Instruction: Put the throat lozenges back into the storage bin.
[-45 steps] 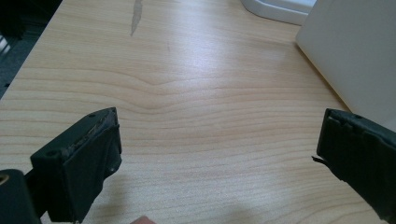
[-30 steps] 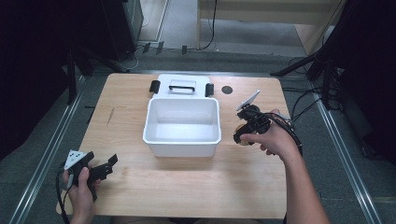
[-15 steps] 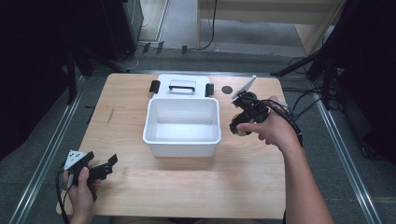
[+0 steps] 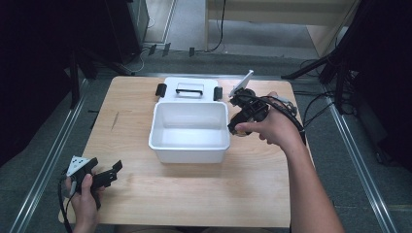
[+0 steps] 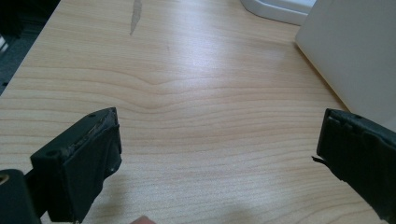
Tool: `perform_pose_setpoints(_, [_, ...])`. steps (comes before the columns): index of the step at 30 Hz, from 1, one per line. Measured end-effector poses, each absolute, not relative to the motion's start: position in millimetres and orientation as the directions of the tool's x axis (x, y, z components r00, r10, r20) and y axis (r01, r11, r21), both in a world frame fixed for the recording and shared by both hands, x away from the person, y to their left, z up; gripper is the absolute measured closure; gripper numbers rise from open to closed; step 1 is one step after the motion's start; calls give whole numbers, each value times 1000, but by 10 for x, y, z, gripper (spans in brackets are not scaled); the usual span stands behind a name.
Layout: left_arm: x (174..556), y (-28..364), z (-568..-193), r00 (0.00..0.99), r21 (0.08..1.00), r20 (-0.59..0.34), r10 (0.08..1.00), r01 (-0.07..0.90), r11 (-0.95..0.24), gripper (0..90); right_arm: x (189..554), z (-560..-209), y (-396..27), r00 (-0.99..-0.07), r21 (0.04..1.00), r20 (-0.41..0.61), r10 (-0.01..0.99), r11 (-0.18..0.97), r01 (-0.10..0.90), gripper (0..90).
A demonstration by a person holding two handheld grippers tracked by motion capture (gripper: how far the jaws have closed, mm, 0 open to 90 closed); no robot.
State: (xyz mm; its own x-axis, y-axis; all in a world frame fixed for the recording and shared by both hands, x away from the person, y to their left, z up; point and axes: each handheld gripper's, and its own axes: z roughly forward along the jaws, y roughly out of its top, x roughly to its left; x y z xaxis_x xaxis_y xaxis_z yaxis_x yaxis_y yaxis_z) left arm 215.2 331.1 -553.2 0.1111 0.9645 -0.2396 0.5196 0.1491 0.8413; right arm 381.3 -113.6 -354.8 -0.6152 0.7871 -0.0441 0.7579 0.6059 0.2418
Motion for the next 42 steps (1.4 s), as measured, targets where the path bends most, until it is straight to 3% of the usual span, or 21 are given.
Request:
perform_pose_setpoints(29, [2154, 3315, -5531, 114, 840, -241, 964, 523, 148, 3, 3830, -3642, -538, -709, 252, -38, 704, 694, 675, 204])
perform_pose_setpoints(38, [2155, 3316, -5531, 115, 839, -241, 964, 524, 148, 3, 3760, -3772, -464, -861, 260, -125, 493, 854, 451, 204])
perform_pose_setpoints(42, [2156, 3315, -5532, 114, 839, -242, 963, 523, 149, 2, 3765, -3818, -454, -881, 254, -148, 450, 878, 406, 204])
